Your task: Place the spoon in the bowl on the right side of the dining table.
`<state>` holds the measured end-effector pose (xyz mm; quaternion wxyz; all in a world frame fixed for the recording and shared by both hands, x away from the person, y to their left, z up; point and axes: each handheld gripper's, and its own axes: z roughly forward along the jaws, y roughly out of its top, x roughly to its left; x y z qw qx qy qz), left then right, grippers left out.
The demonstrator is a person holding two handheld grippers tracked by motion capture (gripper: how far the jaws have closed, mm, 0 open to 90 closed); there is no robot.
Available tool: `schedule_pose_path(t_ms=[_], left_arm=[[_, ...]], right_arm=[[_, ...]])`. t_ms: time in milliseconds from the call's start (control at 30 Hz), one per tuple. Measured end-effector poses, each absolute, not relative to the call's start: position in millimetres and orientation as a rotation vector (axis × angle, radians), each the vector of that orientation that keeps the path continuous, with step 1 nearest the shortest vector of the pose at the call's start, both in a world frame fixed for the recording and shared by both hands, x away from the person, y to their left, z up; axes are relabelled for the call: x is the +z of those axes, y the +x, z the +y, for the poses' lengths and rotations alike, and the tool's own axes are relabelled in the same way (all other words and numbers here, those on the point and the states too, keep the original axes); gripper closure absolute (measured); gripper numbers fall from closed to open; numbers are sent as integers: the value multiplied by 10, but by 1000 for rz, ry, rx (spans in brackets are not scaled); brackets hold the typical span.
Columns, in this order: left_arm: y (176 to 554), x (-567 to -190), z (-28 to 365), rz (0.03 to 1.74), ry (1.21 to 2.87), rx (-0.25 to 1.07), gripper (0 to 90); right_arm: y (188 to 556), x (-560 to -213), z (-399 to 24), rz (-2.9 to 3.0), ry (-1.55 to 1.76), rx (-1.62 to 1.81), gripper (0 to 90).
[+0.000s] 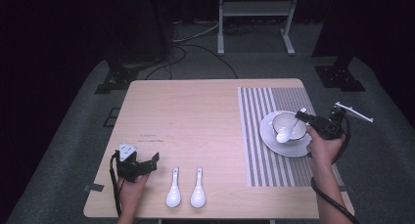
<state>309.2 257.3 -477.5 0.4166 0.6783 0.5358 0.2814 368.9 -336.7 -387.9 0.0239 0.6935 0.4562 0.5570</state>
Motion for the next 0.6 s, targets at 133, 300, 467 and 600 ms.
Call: schedule_pose_path(t_ms=[133, 300, 467, 600], left_arm=[[3093, -4775, 2573, 1345, 1703, 705, 33], [3091, -4774, 2573, 1344, 1705, 708, 33], [3094, -4775, 2573, 1345, 1703, 704, 33], [3093, -4775, 2574, 1345, 1703, 704, 33]], right_arm=[[3712, -3880, -3409, 1349, 2163, 1729, 845], [3733, -3920, -3419, 1294, 2185, 1739, 845], [3738, -3939, -3463, 1247, 2201, 1733, 844], [3732, -3951, -3501, 1203, 2211, 1720, 842]])
